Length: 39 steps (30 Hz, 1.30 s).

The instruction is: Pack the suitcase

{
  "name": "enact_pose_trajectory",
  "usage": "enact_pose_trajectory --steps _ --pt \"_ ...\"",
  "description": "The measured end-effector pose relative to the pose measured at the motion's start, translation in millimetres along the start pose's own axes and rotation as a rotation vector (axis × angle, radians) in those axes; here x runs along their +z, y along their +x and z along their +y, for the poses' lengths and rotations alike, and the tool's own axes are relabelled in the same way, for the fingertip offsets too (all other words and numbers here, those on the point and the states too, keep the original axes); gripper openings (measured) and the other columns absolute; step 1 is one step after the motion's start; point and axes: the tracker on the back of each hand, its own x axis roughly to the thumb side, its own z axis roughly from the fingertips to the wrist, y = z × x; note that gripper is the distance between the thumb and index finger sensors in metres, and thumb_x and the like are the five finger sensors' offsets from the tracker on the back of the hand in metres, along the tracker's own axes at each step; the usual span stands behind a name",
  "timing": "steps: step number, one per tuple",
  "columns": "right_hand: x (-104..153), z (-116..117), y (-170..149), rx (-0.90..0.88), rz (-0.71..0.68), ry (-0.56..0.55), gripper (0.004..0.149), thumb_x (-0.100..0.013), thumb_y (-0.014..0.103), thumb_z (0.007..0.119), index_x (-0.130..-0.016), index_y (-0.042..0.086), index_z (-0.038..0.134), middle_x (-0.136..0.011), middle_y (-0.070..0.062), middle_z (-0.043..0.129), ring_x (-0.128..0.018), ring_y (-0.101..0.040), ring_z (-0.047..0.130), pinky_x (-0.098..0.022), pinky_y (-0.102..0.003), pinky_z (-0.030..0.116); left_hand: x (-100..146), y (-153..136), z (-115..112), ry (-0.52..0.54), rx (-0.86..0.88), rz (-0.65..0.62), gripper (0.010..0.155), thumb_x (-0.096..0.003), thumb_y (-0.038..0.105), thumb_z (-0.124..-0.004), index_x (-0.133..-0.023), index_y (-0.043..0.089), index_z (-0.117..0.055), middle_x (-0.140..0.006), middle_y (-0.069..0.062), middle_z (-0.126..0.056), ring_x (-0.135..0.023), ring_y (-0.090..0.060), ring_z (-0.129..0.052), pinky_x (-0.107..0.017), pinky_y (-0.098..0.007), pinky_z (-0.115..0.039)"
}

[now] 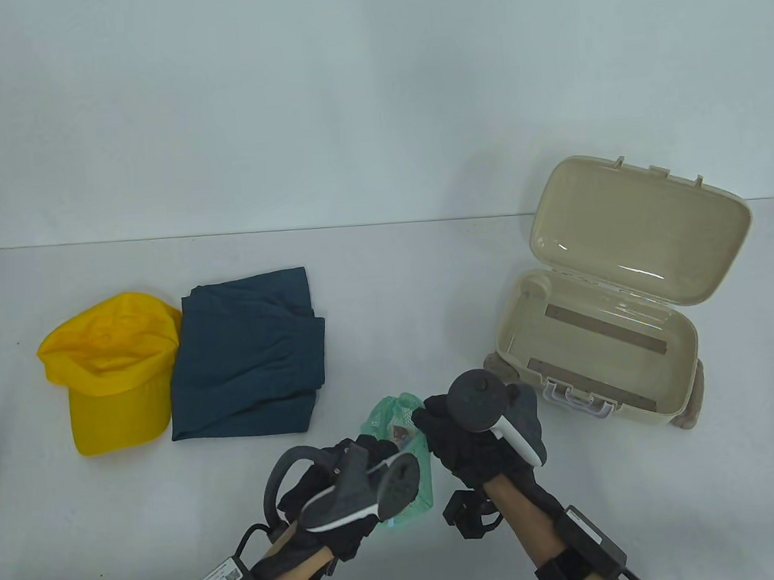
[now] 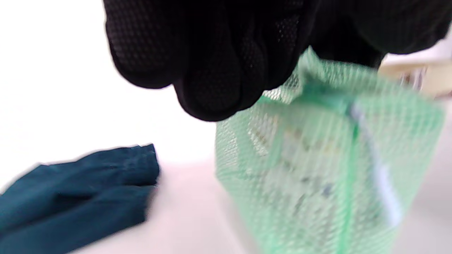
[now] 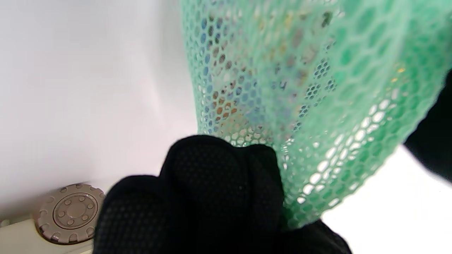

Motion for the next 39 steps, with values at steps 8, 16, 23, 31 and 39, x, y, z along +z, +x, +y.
enact_pose_trajectory --steps 8,16,23,31,39 --pt "1.7 -1.8 -2.0 -0.011 0.004 -0.003 0.046 -0.055 0.045 0.069 -0.079 0.009 0.084 -0.056 0.003 0.102 -0.044 -0.014 0.105 -0.036 -0.034 0.09 -9.5 2.0 -22.5 -0.088 0.155 0.01 0.055 -0.0489 0.051 -0.078 -0.093 0.02 -0.079 -0.083 -0.005 -0.094 -0.054 -0.017 -0.103 -0.042 -0.034 -0.086" --pt "1.5 -3.8 -0.8 -0.01 -0.036 0.009 0.049 -0.056 0.046 0.066 -0.085 0.01 0.081 -0.062 0.003 0.1 -0.05 -0.016 0.103 -0.041 -0.035 0.088 -8.4 -16.9 -18.7 -0.126 0.315 -0.021 0.044 -0.0551 0.039 -0.068 -0.094 0.02 -0.077 -0.085 -0.004 -0.09 -0.058 -0.017 -0.101 -0.045 -0.035 -0.086" --pt "23.7 -32.0 32.9 0.127 -0.226 -0.051 0.047 -0.055 0.048 0.068 -0.089 0.018 0.078 -0.075 -0.002 0.095 -0.064 -0.026 0.097 -0.051 -0.043 0.082 -13.2 -47.2 -14.5 -0.177 0.523 -0.031 0.042 -0.0556 0.039 -0.067 -0.091 0.019 -0.079 -0.082 -0.004 -0.091 -0.056 -0.018 -0.101 -0.044 -0.035 -0.085" --pt "46.6 9.9 50.7 0.464 -0.375 0.16 0.058 -0.051 0.055 0.071 -0.096 0.019 0.075 -0.095 -0.01 0.084 -0.084 -0.036 0.087 -0.061 -0.054 0.074 -18.7 -63.8 -24.1 -0.236 0.719 -0.043 0.04 -0.0554 0.039 -0.068 -0.088 0.019 -0.08 -0.079 -0.004 -0.093 -0.052 -0.017 -0.102 -0.042 -0.034 -0.086" --pt "54.0 37.9 47.0 0.525 -0.388 -0.051 0.048 -0.049 0.052 0.072 -0.087 0.023 0.079 -0.089 -0.003 0.089 -0.08 -0.028 0.091 -0.062 -0.051 0.074 -19.5 -63.8 -28.6 -0.281 0.863 -0.123 0.042 -0.0547 0.036 -0.07 -0.091 0.015 -0.078 -0.082 -0.007 -0.091 -0.055 -0.017 -0.102 -0.044 -0.034 -0.086"
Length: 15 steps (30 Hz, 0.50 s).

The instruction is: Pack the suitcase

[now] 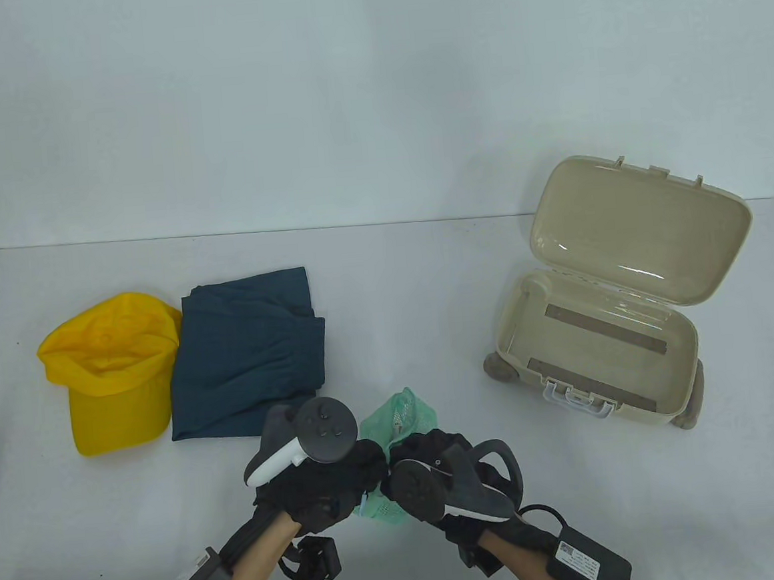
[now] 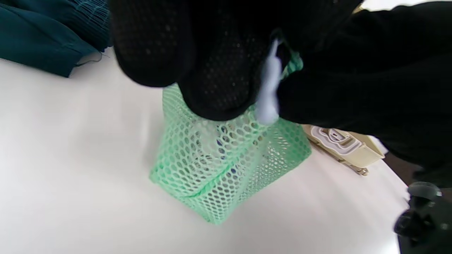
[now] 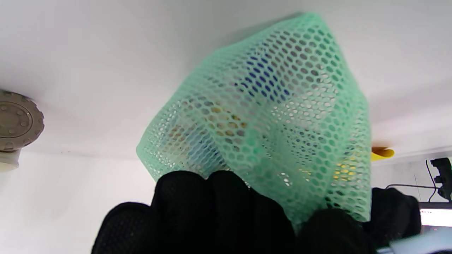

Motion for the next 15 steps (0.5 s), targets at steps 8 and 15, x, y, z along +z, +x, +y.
enact_pose_trajectory --steps 8,15 --pt "5.9 -4.8 6.0 0.077 -0.017 -0.084 0.042 -0.047 0.048 0.076 -0.083 0.026 0.084 -0.083 -0.001 0.092 -0.074 -0.025 0.094 -0.06 -0.048 0.077 1.4 21.4 18.7 0.236 -0.517 0.082 0.042 -0.0527 0.034 -0.069 -0.092 0.021 -0.075 -0.084 -0.003 -0.089 -0.058 -0.015 -0.101 -0.046 -0.034 -0.086" --pt "9.9 -4.8 13.6 0.156 -0.05 -0.107 0.043 -0.047 0.048 0.077 -0.082 0.025 0.084 -0.082 -0.002 0.093 -0.073 -0.025 0.095 -0.06 -0.048 0.077 -40.4 -1.9 35.5 0.326 -0.53 0.178 0.042 -0.0521 0.036 -0.068 -0.093 0.028 -0.073 -0.088 0.003 -0.086 -0.063 -0.012 -0.1 -0.049 -0.033 -0.086"
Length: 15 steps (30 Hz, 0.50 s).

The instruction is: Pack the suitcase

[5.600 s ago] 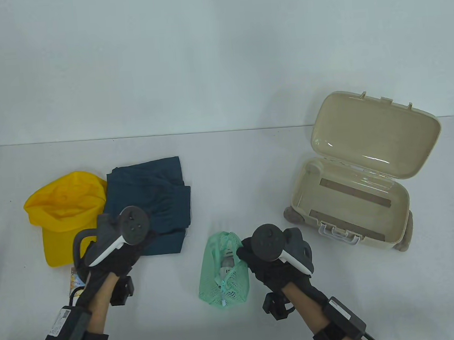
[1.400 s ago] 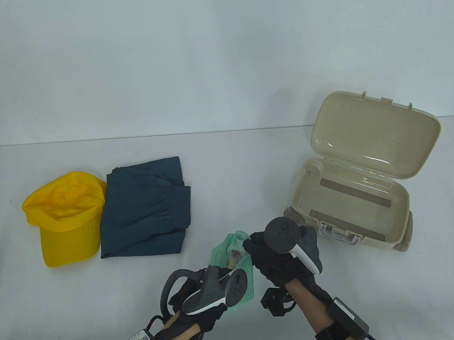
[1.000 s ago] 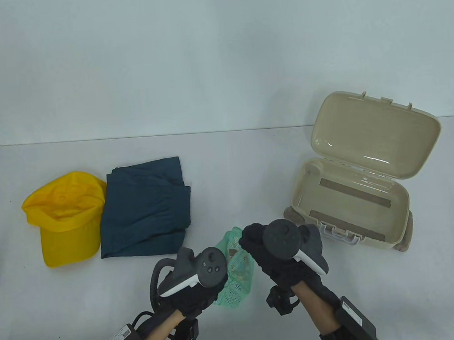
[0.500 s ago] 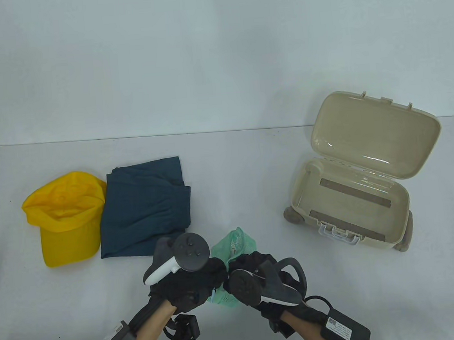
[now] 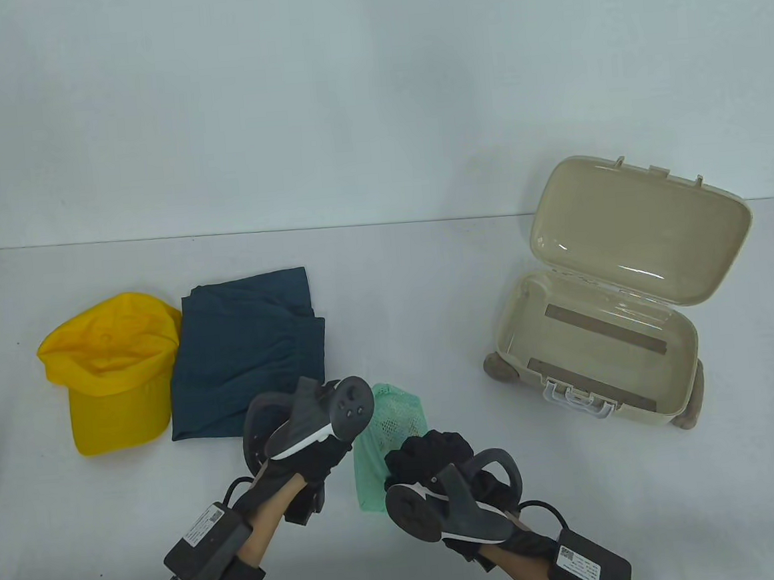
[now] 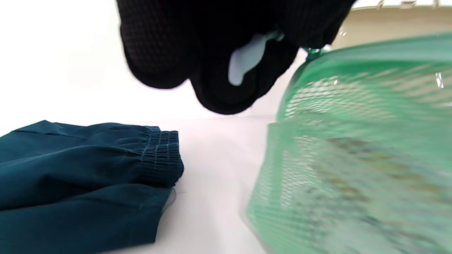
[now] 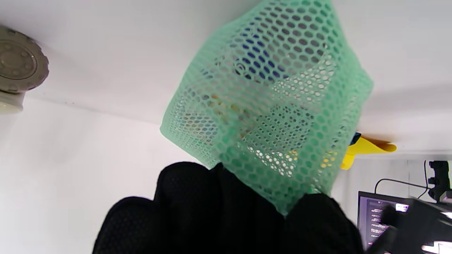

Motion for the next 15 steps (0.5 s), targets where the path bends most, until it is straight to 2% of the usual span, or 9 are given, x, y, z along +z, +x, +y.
enact_pose_trajectory --steps 5,7,9,15 --pt "1.8 -1.9 4.1 0.056 -0.031 0.01 0.043 -0.047 0.048 0.077 -0.082 0.024 0.085 -0.081 -0.002 0.094 -0.073 -0.026 0.095 -0.06 -0.049 0.077 -35.3 -9.5 -13.5 0.004 0.049 0.039 0.041 -0.0513 0.037 -0.067 -0.092 0.032 -0.072 -0.09 0.006 -0.085 -0.067 -0.011 -0.098 -0.055 -0.034 -0.085" --pt "3.1 -3.0 6.6 0.08 -0.047 0.019 0.043 -0.047 0.047 0.077 -0.082 0.023 0.086 -0.081 -0.003 0.094 -0.073 -0.026 0.095 -0.06 -0.049 0.077 -48.2 -14.2 -19.6 0.009 -0.016 0.048 0.041 -0.0506 0.037 -0.067 -0.092 0.033 -0.072 -0.09 0.007 -0.085 -0.067 -0.01 -0.099 -0.056 -0.034 -0.085" --pt "3.2 -3.2 8.6 0.109 -0.067 0.039 0.043 -0.047 0.047 0.078 -0.081 0.023 0.086 -0.08 -0.003 0.094 -0.073 -0.026 0.095 -0.06 -0.049 0.077 -55.1 -17.2 -25.2 -0.007 -0.063 0.061 0.041 -0.0501 0.038 -0.067 -0.091 0.035 -0.071 -0.09 0.009 -0.085 -0.067 -0.008 -0.099 -0.056 -0.032 -0.085" --pt "-0.2 0.4 5.2 0.078 -0.061 0.105 0.043 -0.047 0.047 0.077 -0.082 0.023 0.086 -0.081 -0.003 0.094 -0.072 -0.026 0.095 -0.059 -0.048 0.078 -54.6 -21.2 -30.5 0.008 0.036 0.06 0.042 -0.0505 0.039 -0.068 -0.092 0.034 -0.072 -0.09 0.008 -0.086 -0.067 -0.01 -0.099 -0.056 -0.034 -0.085"
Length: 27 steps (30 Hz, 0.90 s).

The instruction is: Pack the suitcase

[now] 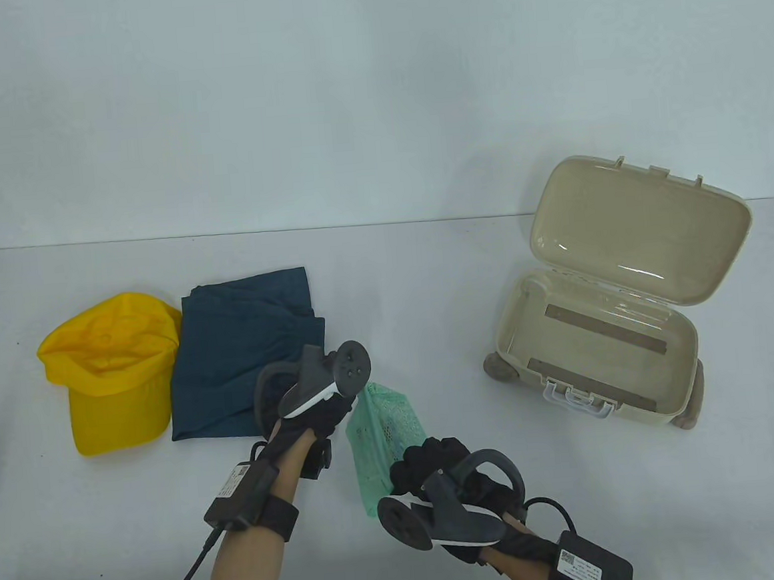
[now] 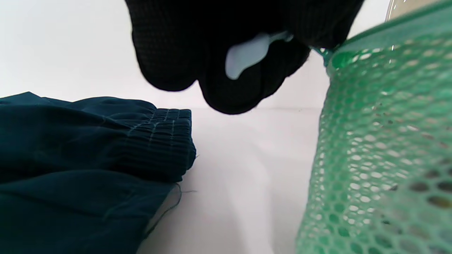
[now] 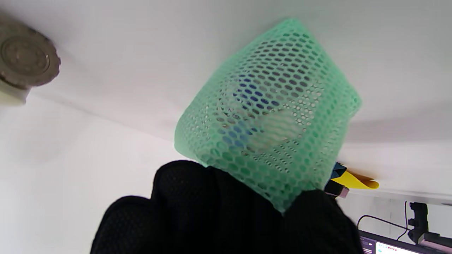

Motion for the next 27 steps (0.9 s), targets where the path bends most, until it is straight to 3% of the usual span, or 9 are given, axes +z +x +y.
enact_pose_trajectory --steps 4,9,15,20,27 --pt "-2.2 0.8 -7.0 -0.049 0.026 0.027 0.044 -0.048 0.049 0.077 -0.083 0.024 0.085 -0.081 -0.003 0.094 -0.072 -0.026 0.095 -0.059 -0.049 0.078 17.6 -9.8 17.6 0.031 0.009 -0.017 0.05 -0.0518 0.044 -0.066 -0.1 0.032 -0.066 -0.097 0.005 -0.082 -0.076 -0.014 -0.097 -0.06 -0.038 -0.083" --pt "-3.5 1.8 -14.8 -0.135 0.03 0.059 0.048 -0.049 0.052 0.073 -0.086 0.024 0.082 -0.084 -0.004 0.092 -0.074 -0.028 0.094 -0.059 -0.049 0.077 71.8 -31.5 46.9 0.182 0.148 -0.052 0.062 -0.0507 0.052 -0.063 -0.107 0.03 -0.056 -0.107 0.0 -0.072 -0.09 -0.02 -0.088 -0.066 -0.043 -0.078" --pt "-5.1 2.8 -16.6 -0.2 0.016 0.098 0.052 -0.051 0.056 0.067 -0.09 0.023 0.079 -0.09 -0.005 0.089 -0.079 -0.03 0.092 -0.06 -0.05 0.076 125.7 -55.7 52.1 0.207 0.194 -0.082 0.079 -0.0497 0.059 -0.06 -0.115 0.023 -0.033 -0.118 -0.007 -0.052 -0.108 -0.031 -0.068 -0.075 -0.053 -0.065" --pt "-4.6 -2.0 -20.1 -0.259 0.028 0.076 0.058 -0.051 0.058 0.064 -0.095 0.022 0.074 -0.092 -0.006 0.087 -0.08 -0.031 0.091 -0.06 -0.049 0.077 144.7 -73.3 37.9 0.207 0.161 -0.074 0.083 -0.0498 0.06 -0.059 -0.116 0.018 -0.03 -0.121 -0.012 -0.045 -0.111 -0.036 -0.06 -0.077 -0.054 -0.061" --pt "-25.6 -20.5 -16.3 -0.217 0.102 0.02 0.064 -0.05 0.06 0.064 -0.098 0.018 0.071 -0.081 -0.002 0.094 -0.065 -0.023 0.098 -0.051 -0.04 0.083 138.4 -83.1 22.4 0.149 0.226 -0.053 0.085 -0.0493 0.059 -0.059 -0.116 0.017 -0.028 -0.122 -0.014 -0.039 -0.113 -0.038 -0.051 -0.079 -0.053 -0.055"
